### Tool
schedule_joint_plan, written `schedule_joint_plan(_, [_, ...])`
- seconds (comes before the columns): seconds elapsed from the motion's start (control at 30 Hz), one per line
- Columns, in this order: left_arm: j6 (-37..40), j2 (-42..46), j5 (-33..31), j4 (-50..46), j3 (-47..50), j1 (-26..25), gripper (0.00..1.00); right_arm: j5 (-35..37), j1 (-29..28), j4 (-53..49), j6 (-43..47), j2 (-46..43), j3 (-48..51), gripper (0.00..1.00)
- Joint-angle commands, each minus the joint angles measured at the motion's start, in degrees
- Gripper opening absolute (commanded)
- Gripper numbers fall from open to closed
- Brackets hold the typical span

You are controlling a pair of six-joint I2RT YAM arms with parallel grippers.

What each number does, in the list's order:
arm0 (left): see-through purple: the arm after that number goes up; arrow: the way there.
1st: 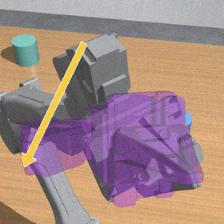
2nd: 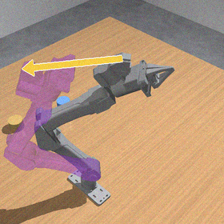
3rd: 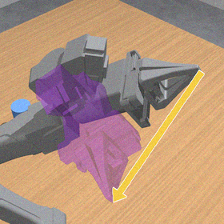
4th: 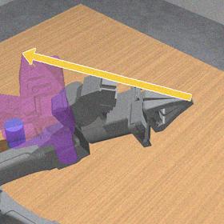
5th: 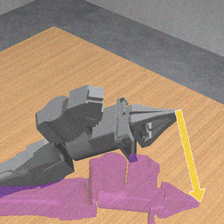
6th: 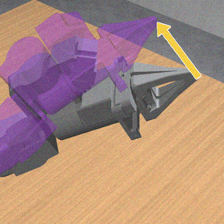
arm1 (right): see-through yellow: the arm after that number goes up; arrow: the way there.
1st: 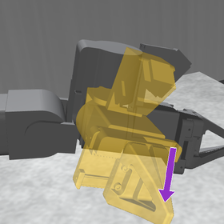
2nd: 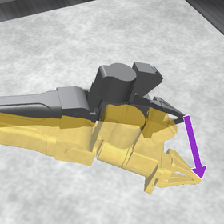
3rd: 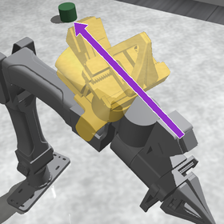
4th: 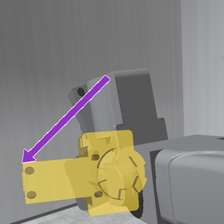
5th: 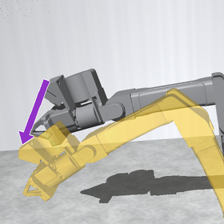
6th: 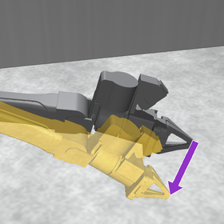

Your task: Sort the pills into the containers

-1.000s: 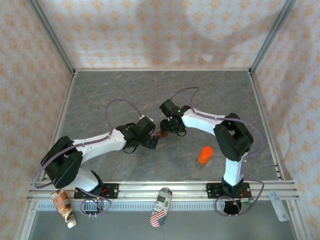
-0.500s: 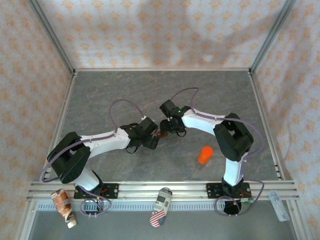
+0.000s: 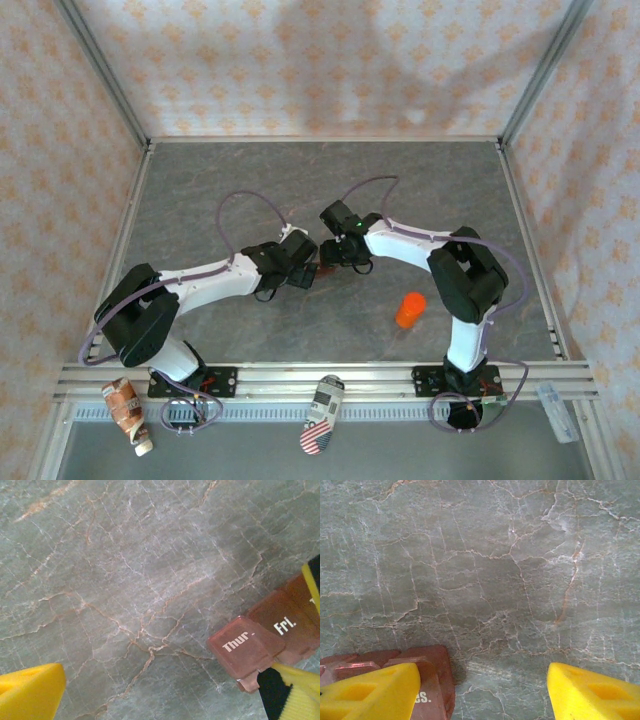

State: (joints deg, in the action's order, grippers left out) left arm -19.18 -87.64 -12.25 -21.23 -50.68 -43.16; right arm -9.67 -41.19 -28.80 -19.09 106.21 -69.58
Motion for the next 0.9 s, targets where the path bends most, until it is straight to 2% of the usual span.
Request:
schedule_joint_plan(0.0, [1.2,-0.4,-3.7,0.3,-1.8,-0.4,1.0,1.7,0.0,-2.1,0.0,0.3,2.2,0.69])
schedule_joint_plan(0.37, [2.5,-2.7,-5.7,-0.3,-4.2,0.5,1.0,1.7,0.0,-2.1,0.1,0.2,3.0,0.69])
schedule_joint_plan(0.87, [2.5,-4.7,-3.9,1.6,-4.4,4.3,1.0,1.8,-0.1,-1.9,0.1,0.4,3.3,0.69])
